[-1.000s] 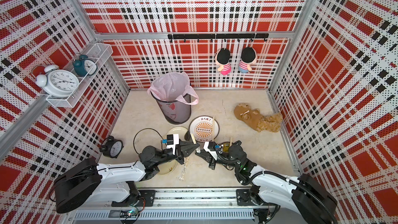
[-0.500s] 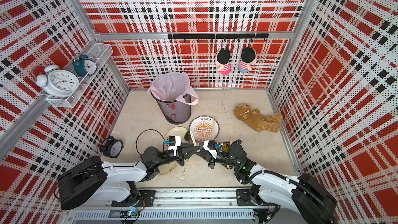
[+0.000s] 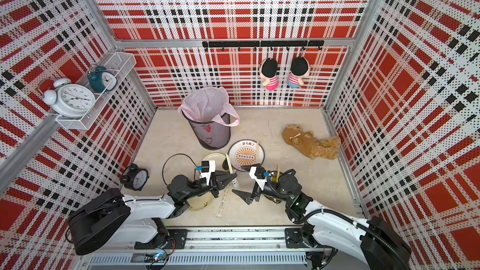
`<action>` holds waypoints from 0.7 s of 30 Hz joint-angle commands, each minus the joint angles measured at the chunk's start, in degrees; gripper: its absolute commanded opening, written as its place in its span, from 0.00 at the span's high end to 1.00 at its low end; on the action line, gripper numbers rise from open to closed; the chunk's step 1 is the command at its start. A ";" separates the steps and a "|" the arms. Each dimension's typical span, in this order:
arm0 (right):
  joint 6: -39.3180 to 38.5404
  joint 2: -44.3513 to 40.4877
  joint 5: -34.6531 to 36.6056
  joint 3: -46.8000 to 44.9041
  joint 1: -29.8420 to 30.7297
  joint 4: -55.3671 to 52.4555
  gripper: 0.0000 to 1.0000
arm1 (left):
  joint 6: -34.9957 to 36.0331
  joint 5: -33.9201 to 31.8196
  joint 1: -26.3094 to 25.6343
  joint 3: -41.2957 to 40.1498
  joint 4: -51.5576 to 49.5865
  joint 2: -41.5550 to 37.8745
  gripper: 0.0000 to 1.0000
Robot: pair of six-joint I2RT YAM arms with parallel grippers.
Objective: Remove the packaging of disposable chopsticks
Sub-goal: Remove the packet bag from the disposable chopsticks.
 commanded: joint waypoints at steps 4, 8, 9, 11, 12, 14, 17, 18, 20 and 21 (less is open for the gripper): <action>2.70 0.00 -7.52 4.24 -5.28 0.73 0.00 | 2.10 1.92 0.59 -1.54 -2.83 -2.79 1.00; 2.04 2.55 -11.71 7.53 -5.28 0.20 0.01 | 3.20 2.22 0.26 -1.15 -6.12 -3.13 1.00; 1.95 3.36 -12.70 8.27 -5.28 0.02 0.04 | 3.41 1.95 0.01 -1.11 -6.56 -3.06 1.00; 1.87 5.17 -14.66 9.67 -5.28 -0.25 0.15 | 3.78 1.46 -0.35 -1.14 -6.89 -2.73 1.00; 1.86 6.14 -15.71 10.45 -5.28 -0.72 0.19 | 3.78 1.18 -0.39 -1.11 -6.96 -2.45 1.00; 1.95 7.78 -17.73 11.68 -5.27 -1.37 0.35 | 3.84 0.97 -0.46 -1.03 -6.91 -2.12 1.00; 1.69 9.47 -19.23 12.91 -5.28 -2.73 0.53 | 3.87 0.88 -0.52 -0.88 -6.94 -1.83 1.00; 1.52 9.71 -19.32 12.91 -5.28 -2.73 0.58 | 3.91 1.04 -0.68 -0.86 -6.95 -1.74 1.00; 1.35 9.98 -19.37 12.87 -5.28 -2.69 0.66 | 3.95 1.14 -0.96 -0.68 -6.85 -1.66 1.00; 1.27 10.06 -19.42 12.91 -5.28 -2.65 0.70 | 4.06 1.14 -1.07 -0.59 -6.93 -1.61 1.00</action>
